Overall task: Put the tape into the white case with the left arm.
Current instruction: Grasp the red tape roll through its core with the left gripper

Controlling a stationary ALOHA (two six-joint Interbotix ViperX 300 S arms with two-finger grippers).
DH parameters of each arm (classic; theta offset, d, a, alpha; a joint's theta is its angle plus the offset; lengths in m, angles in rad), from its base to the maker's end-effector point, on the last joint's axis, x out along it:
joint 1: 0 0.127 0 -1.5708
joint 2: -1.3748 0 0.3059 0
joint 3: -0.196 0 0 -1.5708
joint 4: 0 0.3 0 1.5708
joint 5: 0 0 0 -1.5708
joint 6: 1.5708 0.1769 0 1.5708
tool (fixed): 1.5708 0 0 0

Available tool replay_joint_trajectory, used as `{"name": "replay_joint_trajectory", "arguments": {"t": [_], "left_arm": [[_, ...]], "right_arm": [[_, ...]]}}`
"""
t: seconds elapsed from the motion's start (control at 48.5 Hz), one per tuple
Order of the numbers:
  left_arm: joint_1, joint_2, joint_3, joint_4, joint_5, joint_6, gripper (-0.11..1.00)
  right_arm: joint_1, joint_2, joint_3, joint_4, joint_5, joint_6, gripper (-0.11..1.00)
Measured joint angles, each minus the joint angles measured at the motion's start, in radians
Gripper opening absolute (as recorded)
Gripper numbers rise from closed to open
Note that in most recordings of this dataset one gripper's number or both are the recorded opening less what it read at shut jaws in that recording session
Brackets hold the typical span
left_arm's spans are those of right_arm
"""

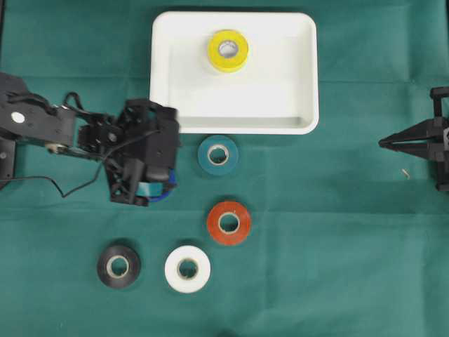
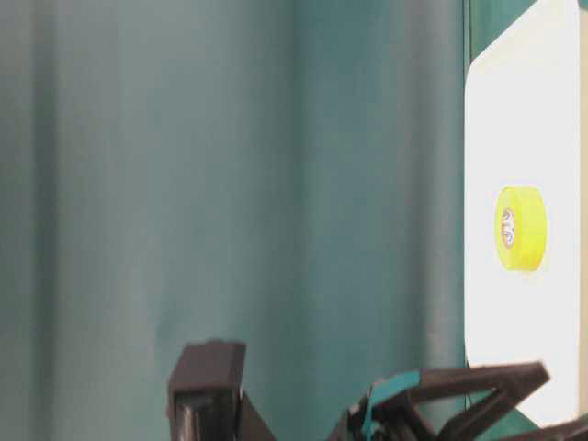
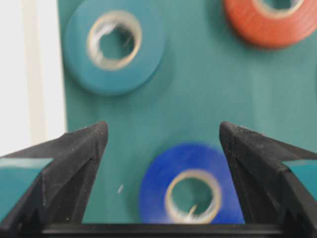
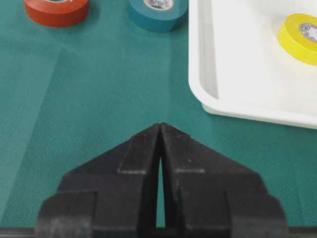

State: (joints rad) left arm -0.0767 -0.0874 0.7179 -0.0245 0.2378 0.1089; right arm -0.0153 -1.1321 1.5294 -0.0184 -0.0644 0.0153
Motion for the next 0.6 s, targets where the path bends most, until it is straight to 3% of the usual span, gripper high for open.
{"name": "replay_joint_trajectory", "arguments": {"t": [0.227, 0.598], "left_arm": [[-0.063, 0.077, -0.091, 0.000, -0.002, 0.003, 0.91], [-0.091, 0.247, -0.233, 0.002, 0.000, 0.002, 0.91]], "right_arm": [[0.000, 0.000, 0.000, 0.000, 0.000, 0.000, -0.09], [0.000, 0.000, 0.000, 0.000, -0.002, 0.000, -0.09]]}}
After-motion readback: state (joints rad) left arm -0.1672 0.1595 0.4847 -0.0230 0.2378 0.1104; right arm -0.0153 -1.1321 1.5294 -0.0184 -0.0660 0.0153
